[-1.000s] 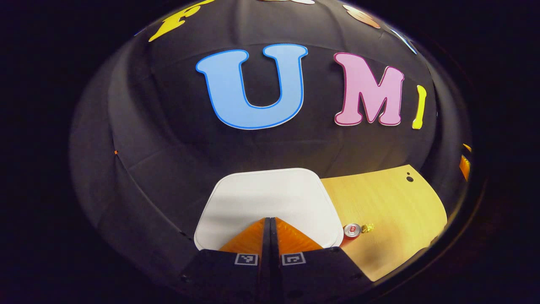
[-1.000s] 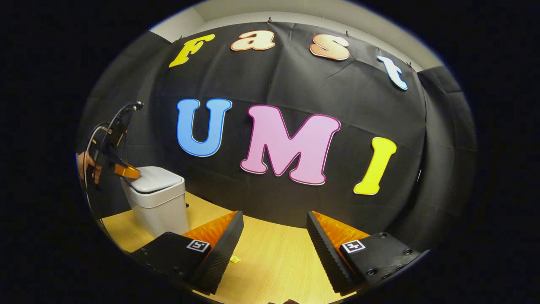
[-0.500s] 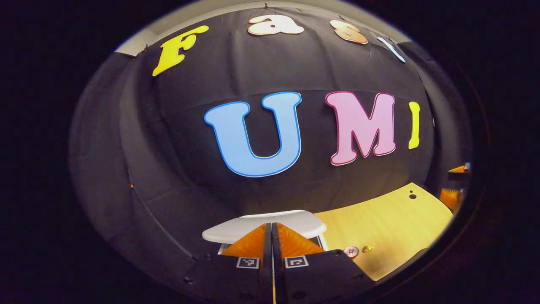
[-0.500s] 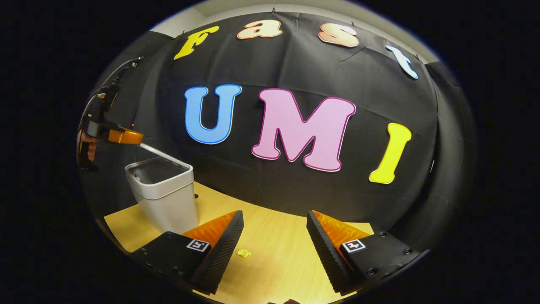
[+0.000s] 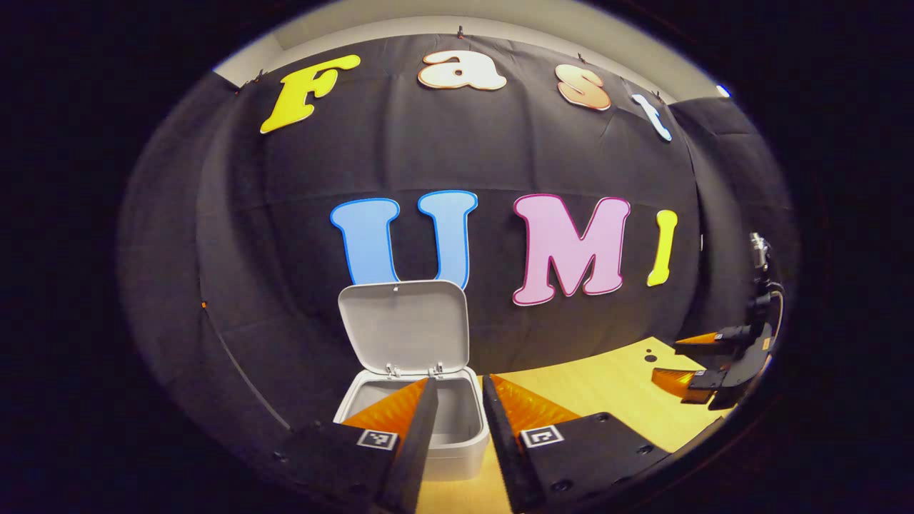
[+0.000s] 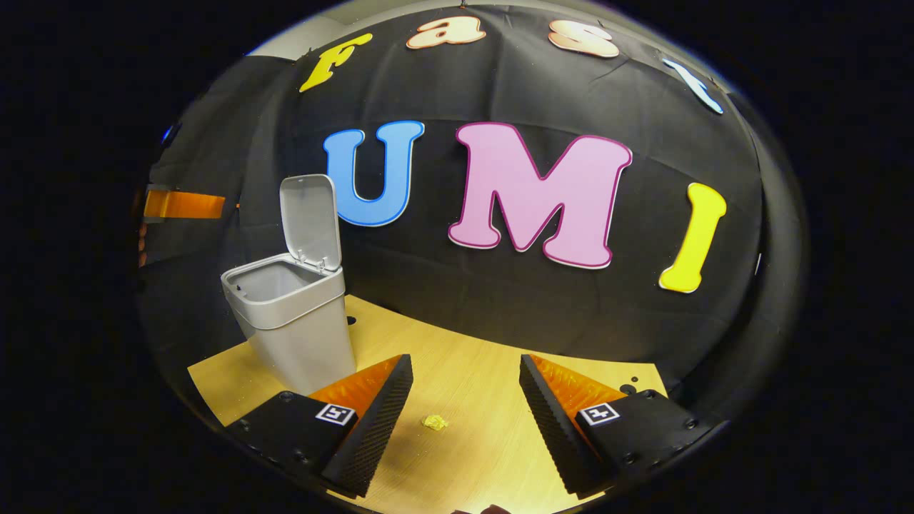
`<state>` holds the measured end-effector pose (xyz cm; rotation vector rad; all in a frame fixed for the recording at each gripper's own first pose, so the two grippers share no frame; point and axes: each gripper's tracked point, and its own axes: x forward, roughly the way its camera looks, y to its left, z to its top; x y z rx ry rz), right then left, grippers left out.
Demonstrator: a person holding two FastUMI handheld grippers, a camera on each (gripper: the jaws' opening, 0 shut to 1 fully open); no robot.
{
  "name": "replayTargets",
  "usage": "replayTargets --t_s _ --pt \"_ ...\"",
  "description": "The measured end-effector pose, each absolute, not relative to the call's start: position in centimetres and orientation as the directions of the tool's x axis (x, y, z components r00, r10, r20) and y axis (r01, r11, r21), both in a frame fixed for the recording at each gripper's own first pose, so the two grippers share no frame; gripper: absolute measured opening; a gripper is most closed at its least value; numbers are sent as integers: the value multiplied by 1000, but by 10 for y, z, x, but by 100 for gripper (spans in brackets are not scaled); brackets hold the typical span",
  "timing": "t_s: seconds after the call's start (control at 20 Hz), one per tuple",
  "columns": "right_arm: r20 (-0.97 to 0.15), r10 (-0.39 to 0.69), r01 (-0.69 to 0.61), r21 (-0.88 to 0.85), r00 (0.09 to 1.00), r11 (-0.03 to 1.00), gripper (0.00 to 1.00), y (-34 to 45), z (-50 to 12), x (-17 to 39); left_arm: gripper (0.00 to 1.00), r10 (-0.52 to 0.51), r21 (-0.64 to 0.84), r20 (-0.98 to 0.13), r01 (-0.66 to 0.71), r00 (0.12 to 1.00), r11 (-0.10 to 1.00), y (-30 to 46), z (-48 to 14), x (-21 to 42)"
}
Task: Press the lid of the desktop garbage bin to open it, pick up the crumpled paper on the desktop and throw it into the bin, then pick up the pop can on the desktop and drop it into the bin, and finally close the garbage bin lid.
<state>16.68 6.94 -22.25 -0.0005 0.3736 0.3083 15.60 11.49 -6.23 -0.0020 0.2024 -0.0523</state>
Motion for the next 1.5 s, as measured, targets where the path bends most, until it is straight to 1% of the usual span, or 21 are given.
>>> replayTargets --t_s 0.05,0.1,0.15,0.25,0.3,0.45,0.6,0.7,0.9,1.05,1.3,1.35,1.45,1.5 --pt "-371 307 -306 65 876 950 97 74 -229 171 66 -42 -1 -186 43 982 999 115 -60 151" --pt "-392 319 -316 75 863 946 97 78 -240 175 74 -1 17 -176 4 984 1000 120 -58 143" --pt "-412 329 -325 83 850 942 97 83 -250 178 84 32 28 -165 -28 986 999 127 -55 138" --pt "-460 344 -337 101 818 936 97 93 -276 184 88 43 2 -161 -43 986 999 123 -57 124" --pt "-491 350 -342 108 798 933 98 98 -294 187 88 37 -15 -162 -40 986 999 119 -59 115" --pt "-580 356 -351 125 733 928 98 106 -345 193 88 70 -28 -175 -76 982 997 119 -66 90" --pt "-672 372 -354 172 640 919 98 120 -399 197 88 90 -27 -176 -96 980 995 112 -68 69" --pt "-715 379 -348 199 588 916 98 129 -431 202 88 88 -52 -177 -98 980 994 103 -70 58" --pt "-775 370 -288 252 512 924 98 140 -478 211 89 128 -54 -232 -144 964 988 99 -90 40" --pt "-791 351 -249 257 501 934 98 145 -499 219 89 168 -24 -262 -181 950 983 107 -97 26" --pt "-834 333 -309 208 439 928 98 157 -532 210 89 221 -14 -306 -237 926 971 120 -108 13" --pt "-845 326 -311 202 424 929 97 156 -536 207 89 226 -12 -310 -241 924 970 121 -108 11" --pt "-840 326 -314 199 433 928 39 154 -533 208 89 233 0 -307 -245 923 970 122 -108 9" --pt "-831 339 -323 206 441 924 45 155 -526 208 89 236 9 -304 -245 923 970 123 -107 8"
